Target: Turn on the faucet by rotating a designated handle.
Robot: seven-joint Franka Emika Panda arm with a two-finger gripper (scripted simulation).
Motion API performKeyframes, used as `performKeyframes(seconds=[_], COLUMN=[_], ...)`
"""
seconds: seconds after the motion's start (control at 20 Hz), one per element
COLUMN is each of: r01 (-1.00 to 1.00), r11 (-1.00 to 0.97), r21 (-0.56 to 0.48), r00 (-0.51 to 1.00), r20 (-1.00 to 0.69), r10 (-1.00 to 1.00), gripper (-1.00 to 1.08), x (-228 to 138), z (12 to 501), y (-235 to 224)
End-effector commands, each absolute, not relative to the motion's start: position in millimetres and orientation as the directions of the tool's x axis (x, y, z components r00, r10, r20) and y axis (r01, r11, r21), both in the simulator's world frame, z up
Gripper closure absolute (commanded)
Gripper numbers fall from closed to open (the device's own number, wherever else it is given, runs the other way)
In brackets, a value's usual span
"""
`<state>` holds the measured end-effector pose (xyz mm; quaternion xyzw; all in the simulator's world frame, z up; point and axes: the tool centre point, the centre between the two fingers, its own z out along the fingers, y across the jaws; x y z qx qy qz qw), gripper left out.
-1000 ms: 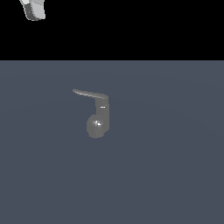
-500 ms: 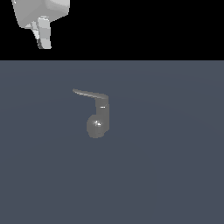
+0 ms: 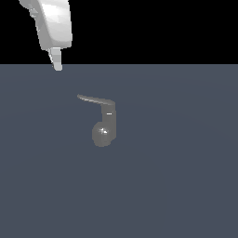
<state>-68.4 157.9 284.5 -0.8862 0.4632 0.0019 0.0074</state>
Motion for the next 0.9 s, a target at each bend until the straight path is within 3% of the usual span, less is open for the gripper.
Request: performKeyframes(seconds=[0.0, 0.85], r01=[-0.848, -0.979], r11=[-0.53, -0.205], r21=[-0.011, -0.003], r00=[0.53, 0.205], r20=[-0.01, -0.002], r10=[-0.848, -0.979], gripper=[1.08, 1.08], x=[-57, 28], z=[275, 204], y=[159, 144])
